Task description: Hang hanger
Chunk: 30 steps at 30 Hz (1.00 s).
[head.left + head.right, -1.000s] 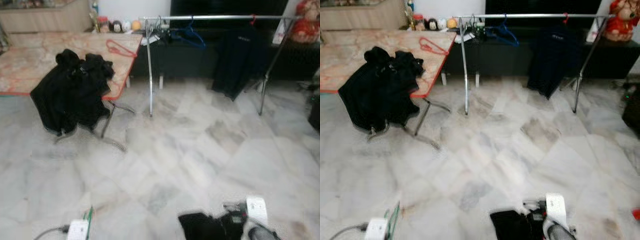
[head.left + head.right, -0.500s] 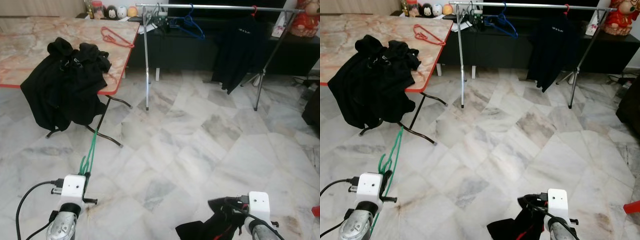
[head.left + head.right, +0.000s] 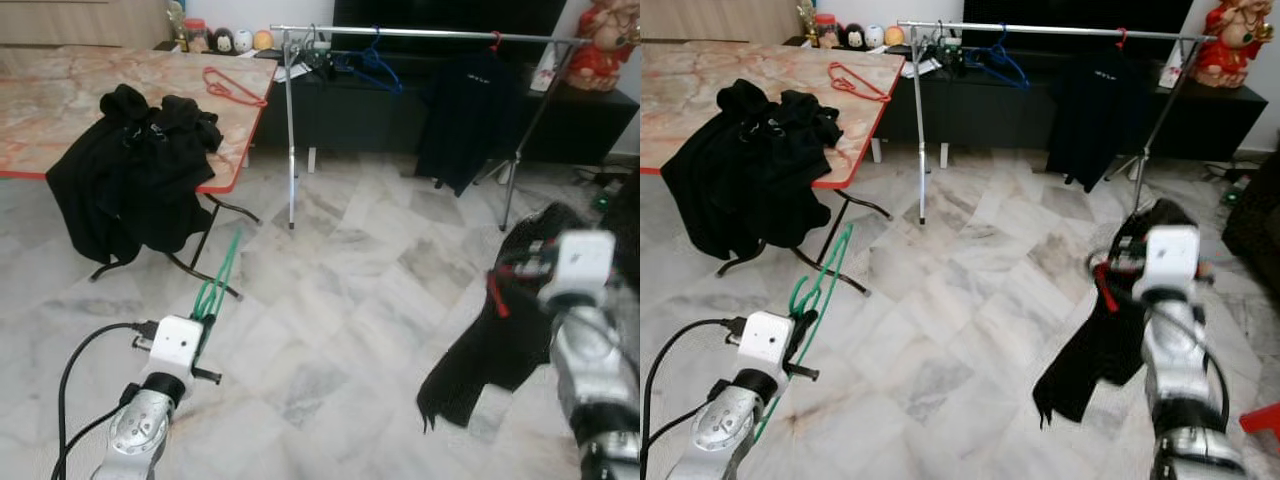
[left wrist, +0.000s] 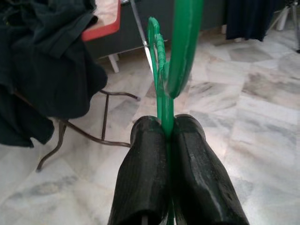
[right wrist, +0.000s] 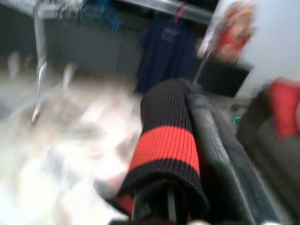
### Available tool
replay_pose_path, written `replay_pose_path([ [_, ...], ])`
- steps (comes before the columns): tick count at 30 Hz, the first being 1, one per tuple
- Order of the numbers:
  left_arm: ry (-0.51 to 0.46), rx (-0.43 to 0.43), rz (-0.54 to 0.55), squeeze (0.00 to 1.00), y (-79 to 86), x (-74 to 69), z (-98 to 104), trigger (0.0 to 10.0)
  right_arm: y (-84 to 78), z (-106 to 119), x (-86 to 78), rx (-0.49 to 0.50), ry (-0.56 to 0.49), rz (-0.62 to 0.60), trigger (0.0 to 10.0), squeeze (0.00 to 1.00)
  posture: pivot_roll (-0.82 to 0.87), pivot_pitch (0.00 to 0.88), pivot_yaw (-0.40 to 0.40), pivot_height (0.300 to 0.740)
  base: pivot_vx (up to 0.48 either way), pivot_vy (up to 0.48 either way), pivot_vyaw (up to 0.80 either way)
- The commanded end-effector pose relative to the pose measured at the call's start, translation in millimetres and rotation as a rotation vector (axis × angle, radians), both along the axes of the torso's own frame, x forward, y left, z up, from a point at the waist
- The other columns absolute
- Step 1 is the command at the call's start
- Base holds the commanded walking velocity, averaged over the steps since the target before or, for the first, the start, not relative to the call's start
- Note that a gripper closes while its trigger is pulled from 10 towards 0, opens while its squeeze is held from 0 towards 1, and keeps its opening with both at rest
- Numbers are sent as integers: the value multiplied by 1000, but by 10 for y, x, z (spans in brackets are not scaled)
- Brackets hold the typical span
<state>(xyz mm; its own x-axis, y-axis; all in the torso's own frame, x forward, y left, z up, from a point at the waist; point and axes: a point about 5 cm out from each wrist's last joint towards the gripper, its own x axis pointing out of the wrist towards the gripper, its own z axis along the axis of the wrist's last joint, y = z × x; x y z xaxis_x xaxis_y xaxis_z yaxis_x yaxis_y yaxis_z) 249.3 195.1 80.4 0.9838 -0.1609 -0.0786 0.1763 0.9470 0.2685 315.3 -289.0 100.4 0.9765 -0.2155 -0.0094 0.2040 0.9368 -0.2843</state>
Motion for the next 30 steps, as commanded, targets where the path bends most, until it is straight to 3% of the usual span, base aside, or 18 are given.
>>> replay_pose_path([
  [1, 10, -32, -59, 0, -82, -6, 89, 10000, 43, 166, 74, -28, -6, 61, 10000, 0, 9, 0, -58, 716, 0, 0, 0],
  [3, 49, -77, -127, 0, -109, -9, 177, 10000, 198, 221, 107, -120, 77, 183, 10000, 0, 0, 0, -55, 716, 0, 0, 0],
  [5, 82, -70, -188, 0, -133, -2, 202, 10000, 306, 269, 151, -152, 105, 248, 10000, 0, 1, 0, -55, 716, 0, 0, 0],
  [7, 179, -29, -344, 0, -209, -17, 228, 10000, 525, 398, 271, -153, 111, 331, 10000, 0, 7, 0, -63, 716, 0, 0, 0],
  [8, 179, -29, -344, 0, -209, -17, 228, 10000, 525, 398, 271, -153, 111, 331, 10000, 0, 7, 0, -63, 716, 0, 0, 0],
  [10, 236, 14, -434, 0, -238, -27, 262, 10000, 695, 508, 376, -212, 103, 386, 10000, 0, 9, 0, -70, 716, 0, 0, 0],
  [14, 302, 56, -491, 0, -219, -56, 303, 10000, 949, 567, 511, -250, 118, 437, 10000, 0, 15, 0, -70, 716, 0, 0, 0],
  [18, 346, 18, -577, 0, -266, -140, 424, 10000, 1217, 568, 566, -287, 172, 503, 10000, 0, 34, 0, -72, 716, 0, 0, 0],
  [22, 402, -2, -742, 0, -443, -255, 554, 10000, 1539, 573, 600, -359, 207, 558, 10000, 0, 44, 0, -74, 716, 0, 0, 0],
  [27, 428, -32, -831, 0, -550, -318, 638, 10000, 1687, 616, 633, -373, 205, 567, 10000, 0, 39, 4, -73, 716, 0, 0, 0],
  [30, 493, 43, -887, 0, -528, -411, 655, 10000, 1844, 609, 636, -398, 220, 605, 10000, 0, 45, 10, -75, 716, 0, 0, 0],
])
